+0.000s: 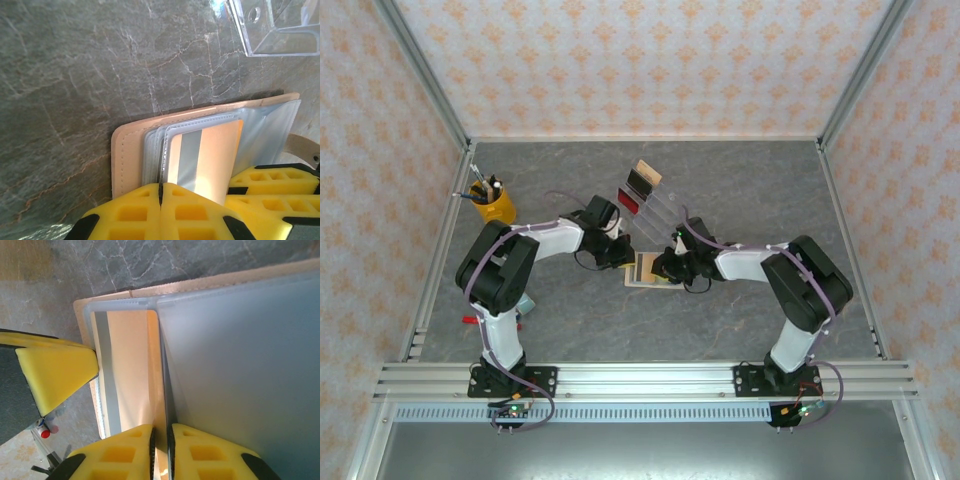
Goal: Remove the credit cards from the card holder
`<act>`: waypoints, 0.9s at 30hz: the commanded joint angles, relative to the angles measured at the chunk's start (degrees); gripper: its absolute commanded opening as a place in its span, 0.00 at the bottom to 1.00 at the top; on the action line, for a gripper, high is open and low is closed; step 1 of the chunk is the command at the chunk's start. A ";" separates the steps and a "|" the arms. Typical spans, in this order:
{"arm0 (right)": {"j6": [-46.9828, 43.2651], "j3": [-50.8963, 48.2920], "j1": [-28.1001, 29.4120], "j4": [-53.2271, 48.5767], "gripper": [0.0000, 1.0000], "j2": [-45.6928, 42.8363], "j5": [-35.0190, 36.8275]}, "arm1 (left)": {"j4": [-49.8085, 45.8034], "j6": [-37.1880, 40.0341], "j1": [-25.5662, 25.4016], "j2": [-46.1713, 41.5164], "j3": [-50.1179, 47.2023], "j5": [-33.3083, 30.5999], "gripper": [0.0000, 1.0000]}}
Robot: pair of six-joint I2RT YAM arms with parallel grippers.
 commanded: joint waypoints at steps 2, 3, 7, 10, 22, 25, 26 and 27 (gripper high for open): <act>0.79 1.20 0.15 7.23 0.16 2.51 -3.35 | -4.23 -0.62 -1.07 4.09 -5.93 -2.46 0.00; 1.06 1.38 0.14 8.14 0.16 2.96 -4.09 | -3.72 -0.80 -1.13 4.18 -6.51 -2.30 0.00; 0.83 2.23 0.16 8.04 0.14 4.11 -4.25 | -1.52 -1.66 -1.24 4.34 -9.11 -1.89 0.00; 0.32 2.79 0.23 6.91 0.07 4.43 -4.10 | -0.90 -1.80 -1.33 4.45 -10.33 -2.00 0.00; -3.39 2.30 -0.20 -5.40 0.00 -2.74 3.25 | -8.33 2.47 0.27 -0.40 -3.43 -4.54 0.10; -3.71 2.22 -0.21 -7.17 0.00 -3.33 4.00 | -7.68 2.54 1.11 -0.87 -3.12 -3.07 0.12; -3.84 2.23 -0.16 -7.82 0.00 -3.33 4.17 | -7.48 2.54 1.26 -0.89 -2.95 -2.54 0.12; -3.92 2.29 -0.20 -8.45 0.00 -3.30 4.64 | -7.25 2.54 1.35 -0.97 -3.03 -2.23 0.12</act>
